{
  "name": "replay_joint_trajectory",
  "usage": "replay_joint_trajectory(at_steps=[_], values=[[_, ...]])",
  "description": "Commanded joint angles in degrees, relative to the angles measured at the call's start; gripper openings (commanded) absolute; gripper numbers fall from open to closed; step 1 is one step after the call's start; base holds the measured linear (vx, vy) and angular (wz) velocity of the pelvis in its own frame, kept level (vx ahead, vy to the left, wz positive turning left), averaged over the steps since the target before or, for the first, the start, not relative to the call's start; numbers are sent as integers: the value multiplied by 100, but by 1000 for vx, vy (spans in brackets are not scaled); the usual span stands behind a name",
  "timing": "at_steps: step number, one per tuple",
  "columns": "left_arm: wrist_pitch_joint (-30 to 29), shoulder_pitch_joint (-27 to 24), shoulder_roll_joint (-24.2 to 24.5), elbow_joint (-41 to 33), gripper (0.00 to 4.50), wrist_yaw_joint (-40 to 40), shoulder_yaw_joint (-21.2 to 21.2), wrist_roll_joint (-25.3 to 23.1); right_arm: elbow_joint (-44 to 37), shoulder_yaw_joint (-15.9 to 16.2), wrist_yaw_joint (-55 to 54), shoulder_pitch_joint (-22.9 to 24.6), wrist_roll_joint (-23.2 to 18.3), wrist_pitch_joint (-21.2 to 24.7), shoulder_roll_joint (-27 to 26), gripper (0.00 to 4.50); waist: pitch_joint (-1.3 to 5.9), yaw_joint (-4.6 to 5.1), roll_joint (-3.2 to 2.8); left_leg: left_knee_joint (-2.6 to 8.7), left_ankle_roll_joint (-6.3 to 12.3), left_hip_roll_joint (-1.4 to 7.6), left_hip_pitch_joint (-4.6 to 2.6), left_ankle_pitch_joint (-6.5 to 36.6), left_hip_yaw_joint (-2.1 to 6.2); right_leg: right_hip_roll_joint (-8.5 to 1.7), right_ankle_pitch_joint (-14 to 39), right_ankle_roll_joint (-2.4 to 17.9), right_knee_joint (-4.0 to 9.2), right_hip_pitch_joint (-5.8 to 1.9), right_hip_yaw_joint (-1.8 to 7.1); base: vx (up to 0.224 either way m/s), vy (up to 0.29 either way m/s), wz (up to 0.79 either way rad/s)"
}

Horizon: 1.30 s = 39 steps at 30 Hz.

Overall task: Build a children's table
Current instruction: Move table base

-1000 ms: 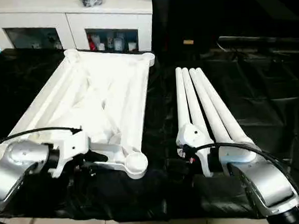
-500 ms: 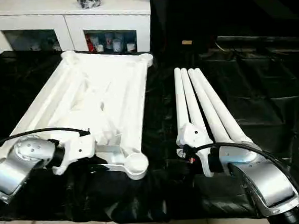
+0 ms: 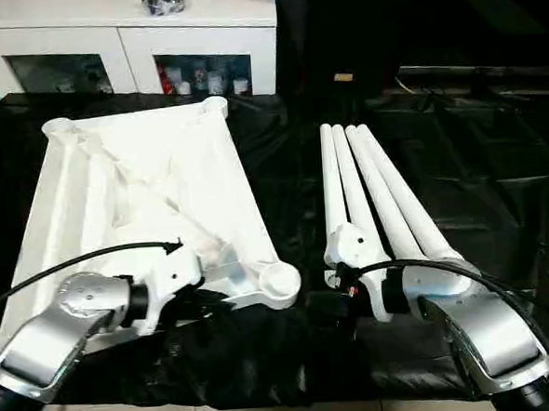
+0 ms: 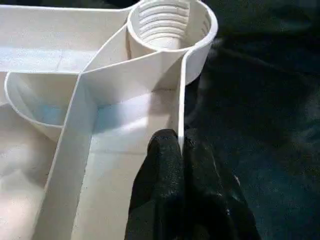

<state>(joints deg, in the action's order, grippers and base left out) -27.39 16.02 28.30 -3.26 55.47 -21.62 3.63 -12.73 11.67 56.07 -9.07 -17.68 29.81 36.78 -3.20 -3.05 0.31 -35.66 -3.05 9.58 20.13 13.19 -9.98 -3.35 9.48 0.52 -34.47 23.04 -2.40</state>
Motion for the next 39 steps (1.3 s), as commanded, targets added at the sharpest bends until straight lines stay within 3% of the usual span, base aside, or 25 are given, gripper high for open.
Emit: replay_joint_trajectory(at_steps=[1, 9, 14, 15, 16, 19, 22, 26, 30, 31, 33, 36, 39], values=[[156, 177, -87, 92, 2, -327, 98, -95, 74, -10, -22, -113, 49, -52, 27, 450, 331, -26, 46, 475, 280, 334, 21, 734, 135, -463, 1783, 1131, 402, -276, 266, 0, 0, 0], [867, 651, -53, 1129, 2, -542, 100, -495, 233, 30, -96, -226, 158, -155, -43, 450, 330, 6, 65, 476, 249, 314, 39, 844, 148, -472, 2201, 933, 443, -278, 252, 0, 0, 0], [1381, 924, 159, 1733, 2, -358, 55, -640, 267, 24, -138, -248, 194, -184, -82, 450, 309, 22, 50, 482, 214, 293, 26, 1041, 148, -467, 2663, 775, 514, -243, 241, 0, 0, 0], [1507, 979, 185, 1851, 2, -334, 37, -672, 276, 30, -148, -249, 207, -194, -88, 450, 300, 32, 14, 498, 173, 298, 37, 1120, 166, -470, 2825, 715, 529, -248, 224, 0, 0, 0], [1533, 1012, 207, 1913, 2, -298, 20, -684, 274, 32, -153, -245, 214, -200, -90, 450, 302, 37, 27, 496, 161, 295, 35, 1159, 167, -472, 2907, 674, 545, -245, 218, 0, 0, 0], [1580, 1029, 237, 1922, 2, -149, 2, -635, 263, 39, -174, -231, 211, -216, -76, 450, 280, 68, 7, 489, 95, 284, 10, 1427, 182, -488, 3491, 494, 623, -206, 177, 0, 0, 0], [1167, 798, 252, 1317, 2, 300, -8, -252, 230, 7, -193, -190, 209, -218, -51, 450, 285, 68, -21, 491, 49, 300, -23, 1491, 202, -513, 3627, 466, 647, -192, 148, 0, 0, 0], [731, 505, 352, 564, 2, 755, -150, 206, 194, -39, -180, -136, 239, -211, -49, 450, 288, 53, -49, 512, 51, 343, -58, 1538, 185, -473, 3019, 767, 584, -165, 153, 0, 0, 0], [340, 388, 430, -42, 2, 837, -246, 420, 197, -44, -180, -113, 242, -218, -22, 450, 325, -66, -56, 515, 88, 381, -47, 1102, 142, -464, 1918, 1171, 436, -207, 197, 0, 0, 0], [333, 393, 454, -76, 2, 858, -267, 398, 201, -41, -179, -114, 244, -221, -21, 450, 344, -97, -59, 498, 110, 383, -75, 962, 121, -460, 1617, 1274, 404, -201, 205, 0, 0, 0], [362, 421, 499, -115, 2, 856, -302, 264, 217, -33, -180, -123, 247, -228, -21, 450, 373, -123, -66, 484, 178, 376, -14, 621, 124, -464, 1105, 1376, 325, -268, 205, 56, 6, 5], [536, 541, 659, -106, 2, 750, -405, -260, 254, -13, -189, -140, 263, -253, -42, 450, 401, -173, -67, 443, 309, 363, -9, 229, 107, -461, 451, 1481, 250, -288, 205, 36, 5, 1], [532, 706, 841, -187, 2, 702, -457, -542, 275, 0, -208, -130, 283, -281, -82, 450, 373, -198, -78, 468, 276, 369, -14, 456, 111, -475, 705, 1463, 289, -297, 198, 0, 0, 0]])
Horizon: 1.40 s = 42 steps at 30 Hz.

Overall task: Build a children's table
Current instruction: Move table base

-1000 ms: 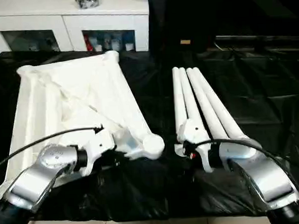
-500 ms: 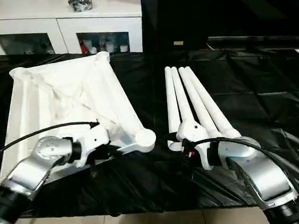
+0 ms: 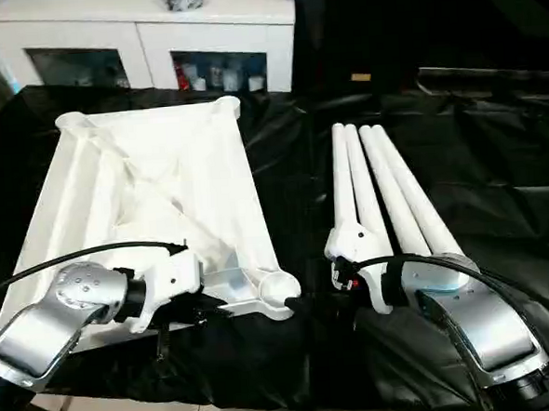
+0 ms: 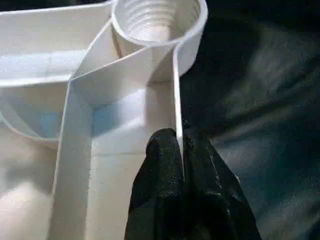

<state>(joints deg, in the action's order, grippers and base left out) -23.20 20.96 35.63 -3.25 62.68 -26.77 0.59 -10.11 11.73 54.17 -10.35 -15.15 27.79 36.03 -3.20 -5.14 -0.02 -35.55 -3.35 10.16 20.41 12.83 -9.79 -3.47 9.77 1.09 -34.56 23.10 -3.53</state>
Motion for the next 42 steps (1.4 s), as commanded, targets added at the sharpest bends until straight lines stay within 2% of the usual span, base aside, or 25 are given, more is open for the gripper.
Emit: replay_joint_trajectory(at_steps=[1, 4, 6, 10, 12, 15, 17, 20, 22, 24, 25, 26, 27, 29, 32, 36, 39, 42], values=[[72, 270, 187, -242, 2, -5, 26, -300, 25, 2, -30, -1, 38, -89, -24, 450, 346, 19, -69, 474, 228, 310, -30, 688, 100, -473, 998, 1338, 331, -310, 310, 0, 0, 0], [74, 376, 341, -349, 2, 5, -68, -475, 32, 7, -53, 21, 49, -109, -43, 450, 301, 26, -57, 502, 36, 293, -77, 1210, 105, -471, 2022, 1050, 438, -274, 316, 0, 0, 0], [115, 442, 402, -368, 2, 10, -131, -628, 41, 8, -68, 36, 57, -120, -54, 450, 288, 30, -61, 510, -18, 286, -84, 1361, 112, -465, 2377, 912, 477, -255, 314, 0, 0, 0], [259, 512, 398, -351, 2, 5, -160, -748, 80, 16, -82, 47, 79, -149, -68, 450, 285, 22, -68, 512, -27, 273, -74, 1392, 135, -463, 2729, 715, 519, -243, 295, 0, 0, 0], [195, 502, 203, -480, 2, 0, -29, -423, 99, 22, -93, 50, 93, -162, -75, 450, 288, 19, -78, 510, -28, 271, -75, 1407, 140, -462, 2779, 698, 528, -233, 286, 0, 0, 0], [299, 491, 18, -521, 2, -44, 80, -189, 111, 30, -97, 46, 101, -173, -79, 450, 310, 3, -79, 498, -25, 281, -86, 1357, 130, -457, 2516, 820, 511, -221, 286, 0, 0, 0], [555, 479, -123, -461, 2, -68, 105, -78, 117, 33, -112, 50, 115, -187, -84, 450, 317, 0, -87, 508, -5, 289, -51, 1267, 140, -451, 2227, 905, 467, -249, 288, 0, 0, 0], [664, 437, -287, -359, 2, -80, 188, 80, 125, 33, -125, 48, 126, -198, -87, 450, 359, -15, -84, 474, 46, 289, -44, 958, 114, -448, 1567, 1095, 399, -266, 301, 0, 0, 0], [644, 374, -360, -321, 2, -30, 285, 240, 113, 30, -123, 62, 131, -204, -77, 450, 393, -28, -77, 448, 125, 291, 2, 603, 114, -449, 1010, 1231, 314, -307, 299, 0, 0, 0], [622, 288, -342, -300, 2, 93, 368, 383, 107, 29, -113, 76, 140, -215, -63, 450, 399, -32, -90, 435, 192, 288, 16, 440, 110, -445, 718, 1318, 276, -314, 294, 0, 0, 0], [615, 255, -335, -295, 2, 141, 405, 442, 107, 29, -107, 81, 144, -219, -59, 450, 393, -24, -71, 440, 212, 286, 22, 437, 107, -443, 702, 1327, 280, -319, 292, 0, 0, 0], [678, 222, -296, -287, 2, 203, 410, 482, 107, 32, -103, 89, 154, -225, -51, 450, 387, -25, -83, 441, 226, 287, 16, 468, 104, -447, 723, 1342, 283, -317, 292, 0, 0, 0], [745, 202, -251, -280, 2, 265, 403, 501, 107, 35, -96, 94, 161, -229, -44, 450, 384, -28, -60, 442, 237, 289, 13, 504, 102, -454, 790, 1327, 285, -324, 295, 0, 0, 0], [755, 170, -161, -308, 2, 374, 368, 520, 109, 40, -91, 99, 172, -238, -36, 450, 373, -31, -67, 453, 230, 297, -3, 596, 100, -451, 967, 1286, 306, -310, 297, 0, 0, 0], [642, 124, 11, -412, 2, 558, 234, 464, 130, 45, -87, 95, 193, -255, -42, 450, 342, -37, -71, 477, 154, 301, -30, 835, 98, -455, 1421, 1166, 356, -288, 300, 0, 0, 0], [650, 118, -97, -476, 2, 574, 247, 575, 137, 52, -87, 92, 215, -259, -42, 450, 325, -36, -78, 489, 51, 302, -51, 1034, 98, -465, 1864, 1020, 406, -270, 311, 0, 0, 0], [654, 158, -276, -535, 2, 573, 366, 836, 130, 50, -92, 97, 227, -252, -38, 450, 335, -37, -91, 489, 39, 300, -30, 961, 109, -463, 1778, 1004, 391, -284, 305, 0, 0, 0], [626, 193, -335, -581, 2, 583, 426, 955, 127, 43, -91, 102, 228, -250, -30, 450, 353, -38, -80, 477, 55, 299, -23, 861, 106, -456, 1520, 1081, 363, -291, 302, 0, 0, 0]])
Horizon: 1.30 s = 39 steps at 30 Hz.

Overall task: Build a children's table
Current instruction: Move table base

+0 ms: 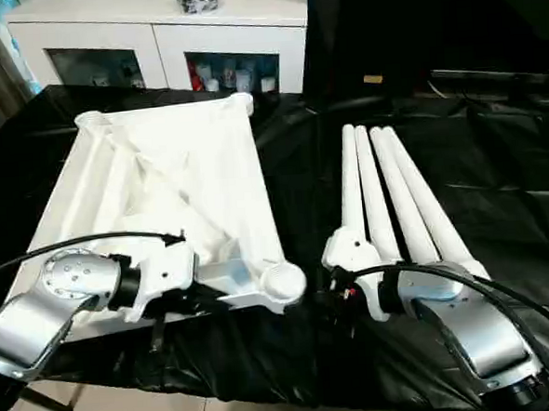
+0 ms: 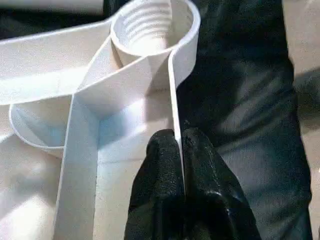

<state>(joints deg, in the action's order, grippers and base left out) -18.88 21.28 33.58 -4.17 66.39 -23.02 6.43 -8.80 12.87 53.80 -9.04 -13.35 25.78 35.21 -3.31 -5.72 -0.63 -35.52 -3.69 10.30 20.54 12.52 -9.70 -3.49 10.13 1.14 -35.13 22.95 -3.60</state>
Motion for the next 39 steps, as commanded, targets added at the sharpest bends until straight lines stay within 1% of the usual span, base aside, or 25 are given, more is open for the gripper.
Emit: replay_joint_trajectory(at_steps=[1, 4, 5, 7, 10, 11, 15, 17, 19, 20, 21, 22, 24, 25, 27, 28, 29, 30, 31, 32, 33, 35, 39], values=[[182, 174, -157, -502, 2, 218, 75, 426, 1, -72, -57, -27, 51, -54, 54, 450, 367, 22, -17, 472, 98, 283, -29, 864, 96, -455, 1422, 1093, 412, -282, 311, 0, 0, 0], [138, 195, -251, -548, 2, 221, 142, 555, 26, -75, -70, -25, 67, -72, 58, 450, 388, 19, -22, 455, 167, 286, -19, 645, 94, -448, 999, 1213, 362, -294, 305, 0, 0, 0], [128, 204, -274, -562, 2, 223, 147, 571, 34, -78, -79, -28, 74, -73, 57, 450, 390, 16, -28, 451, 172, 286, -19, 627, 94, -449, 949, 1234, 356, -296, 306, 0, 0, 0], [145, 222, -301, -547, 2, 218, 137, 553, 39, -79, -88, -33, 79, -72, 54, 450, 387, 10, -20, 449, 202, 286, -15, 604, 88, -451, 880, 1271, 352, -304, 308, 0, 0, 0], [208, 213, -276, -485, 2, 260, 109, 503, 44, -81, -93, -34, 91, -75, 46, 450, 381, -2, -24, 452, 198, 288, -24, 655, 88, -450, 973, 1248, 361, -302, 308, 0, 0, 0], [236, 208, -278, -474, 2, 259, 108, 501, 50, -82, -100, -34, 98, -80, 44, 450, 376, -6, -17, 454, 193, 284, -23, 698, 85, -452, 1064, 1218, 374, -304, 310, 0, 0, 0], [185, 201, -304, -559, 2, 266, 105, 575, 66, -88, -114, -36, 105, -96, 49, 450, 368, -21, -18, 464, 144, 289, -35, 794, 88, -455, 1301, 1134, 397, -295, 312, 0, 0, 0], [188, 204, -320, -567, 2, 267, 86, 578, 74, -92, -118, -38, 108, -102, 50, 450, 372, -23, -26, 462, 138, 290, -36, 778, 89, -453, 1263, 1132, 394, -292, 312, 0, 0, 0], [227, 212, -355, -549, 2, 277, 48, 560, 82, -100, -125, -40, 124, -108, 49, 450, 375, -23, -21, 457, 144, 285, -26, 732, 89, -451, 1185, 1142, 385, -299, 310, 0, 0, 0], [240, 216, -370, -539, 2, 281, 43, 562, 86, -101, -127, -42, 133, -111, 47, 450, 377, -26, -42, 457, 143, 287, -28, 730, 93, -452, 1175, 1145, 379, -298, 310, 0, 0, 0], [235, 224, -393, -550, 2, 276, 43, 577, 93, -113, -134, -43, 136, -113, 51, 450, 384, -23, -48, 451, 143, 284, -27, 706, 91, -450, 1111, 1157, 379, -302, 310, 0, 0, 0], [229, 229, -401, -559, 2, 274, 41, 582, 91, -121, -135, -40, 134, -114, 55, 450, 385, -23, -37, 451, 152, 287, -25, 676, 92, -447, 1037, 1175, 370, -304, 309, 0, 0, 0], [236, 241, -418, -561, 2, 264, 38, 580, 86, -132, -134, -32, 130, -116, 64, 450, 389, -25, -40, 450, 164, 287, -25, 650, 93, -445, 973, 1202, 362, -307, 306, 0, 0, 0], [244, 257, -431, -545, 2, 262, 30, 573, 83, -142, -142, -26, 132, -116, 68, 450, 387, -28, -71, 449, 158, 288, -27, 676, 96, -445, 974, 1217, 362, -302, 305, 0, 0, 0], [299, 300, -471, -473, 2, 256, 8, 536, 85, -158, -159, -18, 135, -115, 73, 450, 386, -29, -88, 449, 144, 285, -34, 745, 95, -444, 1015, 1219, 372, -305, 306, 0, 0, 0], [317, 310, -482, -451, 2, 255, 4, 526, 87, -160, -163, -16, 137, -116, 73, 450, 383, -24, -73, 449, 139, 281, -34, 772, 89, -441, 1040, 1217, 384, -308, 306, 0, 0, 0], [349, 330, -507, -408, 2, 262, -14, 510, 82, -175, -184, -4, 145, -118, 79, 450, 379, -27, -86, 450, 138, 280, -33, 782, 91, -443, 1064, 1218, 385, -309, 308, 0, 0, 0], [364, 341, -525, -383, 2, 264, -22, 501, 75, -184, -190, 5, 146, -117, 84, 450, 376, -25, -67, 449, 145, 277, -34, 806, 87, -442, 1140, 1202, 391, -312, 307, 0, 0, 0], [384, 356, -544, -353, 2, 265, -31, 488, 65, -194, -194, 16, 143, -117, 92, 450, 381, -28, -78, 442, 160, 275, -21, 755, 88, -447, 1146, 1191, 391, -318, 311, 0, 0, 0], [453, 392, -581, -282, 2, 258, -49, 441, 49, -212, -198, 39, 137, -115, 106, 450, 381, -27, -104, 439, 163, 273, -19, 744, 91, -448, 1159, 1185, 392, -317, 310, 0, 0, 0], [489, 409, -600, -239, 2, 251, -52, 416, 35, -220, -201, 60, 135, -114, 117, 450, 383, -24, -88, 435, 175, 268, -17, 725, 86, -440, 1187, 1158, 402, -321, 308, 0, 0, 0], [528, 430, -599, -171, 2, 228, -53, 362, 26, -229, -204, 81, 131, -117, 131, 450, 390, -25, -89, 431, 193, 266, -6, 689, 90, -449, 1211, 1130, 399, -331, 308, 0, 0, 0], [659, 423, -497, 5, 2, 157, -35, 189, 41, -229, -207, 77, 131, -120, 139, 450, 386, 11, -88, 429, 244, 259, 3, 669, 92, -435, 1339, 1082, 410, -320, 297, 0, 0, 0]])
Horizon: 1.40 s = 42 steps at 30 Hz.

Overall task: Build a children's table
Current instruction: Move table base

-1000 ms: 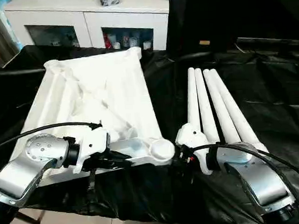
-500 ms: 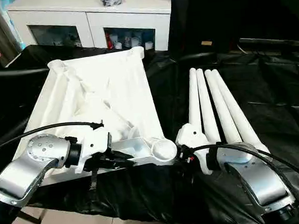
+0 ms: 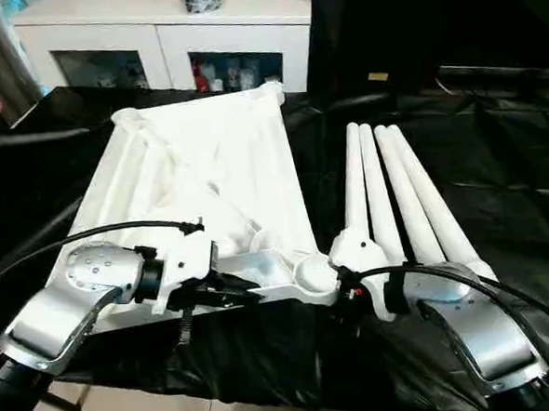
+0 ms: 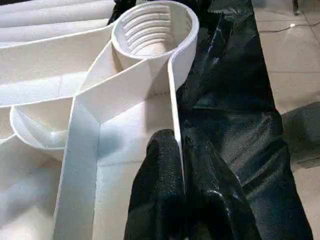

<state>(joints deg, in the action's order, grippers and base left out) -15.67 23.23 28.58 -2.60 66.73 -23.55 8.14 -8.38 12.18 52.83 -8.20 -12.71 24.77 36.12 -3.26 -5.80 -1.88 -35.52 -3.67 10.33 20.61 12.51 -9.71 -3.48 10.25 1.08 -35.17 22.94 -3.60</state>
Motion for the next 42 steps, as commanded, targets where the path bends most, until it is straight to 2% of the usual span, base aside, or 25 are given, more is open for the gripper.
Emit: replay_joint_trajectory(at_steps=[1, 6, 7, 10, 11, 17, 27, 30, 37, 39, 42], values=[[404, 221, 49, -90, 2, 94, 21, -59, 9, -153, -111, -13, 74, -23, 49, 450, 381, 28, 55, 429, 254, 256, -2, 660, 88, -433, 1341, 1073, 422, -320, 300, 0, 0, 0], [703, 246, 193, 317, 2, -84, 72, -369, 60, -104, -117, -65, 99, -41, 21, 450, 381, 58, 49, 431, 266, 257, 2, 652, 93, -437, 1429, 1012, 426, -310, 294, 0, 0, 0], [746, 253, 229, 363, 2, -84, 64, -407, 61, -97, -119, -71, 99, -40, 18, 450, 386, 69, 67, 430, 270, 251, 9, 632, 95, -440, 1405, 1004, 421, -320, 292, 0, 0, 0], [931, 304, 322, 525, 2, -151, 89, -550, 78, -71, -119, -94, 109, -45, 3, 450, 387, 83, 51, 434, 270, 254, 7, 615, 98, -443, 1401, 987, 415, -315, 294, 0, 0, 0], [1004, 334, 365, 580, 2, -192, 116, -613, 77, -63, -116, -91, 110, -50, -1, 450, 389, 86, 64, 434, 268, 257, 9, 587, 100, -446, 1365, 996, 408, -317, 292, 0, 0, 0], [1287, 522, 632, 744, 2, -346, 237, -962, 66, -30, -122, -66, 120, -54, -18, 450, 420, 69, 43, 411, 323, 268, 2, 394, 91, -447, 882, 1174, 346, -309, 298, 0, 0, 0], [1209, 459, 1004, 601, 2, -506, 556, -1109, 69, 15, -134, -48, 121, -63, -25, 450, 403, 81, 36, 417, 297, 268, 12, 472, 89, -454, 863, 1240, 333, -311, 295, 0, 0, 0], [1070, 345, 1113, 460, 2, -631, 659, -1121, 87, 26, -116, -50, 146, -74, -44, 450, 405, 81, 52, 416, 294, 271, 15, 453, 87, -458, 839, 1249, 323, -315, 295, 0, 0, 0], [932, 201, 1117, 499, 2, -825, 624, -1214, 115, 50, -96, -67, 162, -92, -41, 450, 400, 99, 58, 413, 310, 267, 16, 435, 85, -454, 800, 1268, 321, -312, 296, 0, 0, 0], [728, 153, 1020, 641, 2, -1078, 525, -1472, 137, 54, -84, -88, 171, -107, -36, 450, 398, 121, 63, 415, 313, 270, 15, 443, 83, -450, 801, 1273, 325, -313, 299, 0, 0, 0], [684, 134, 969, 691, 2, -1147, 474, -1567, 154, 53, -80, -94, 186, -121, -37, 450, 394, 150, 79, 416, 316, 258, 32, 471, 88, -455, 876, 1250, 337, -327, 296, 0, 0, 0]])
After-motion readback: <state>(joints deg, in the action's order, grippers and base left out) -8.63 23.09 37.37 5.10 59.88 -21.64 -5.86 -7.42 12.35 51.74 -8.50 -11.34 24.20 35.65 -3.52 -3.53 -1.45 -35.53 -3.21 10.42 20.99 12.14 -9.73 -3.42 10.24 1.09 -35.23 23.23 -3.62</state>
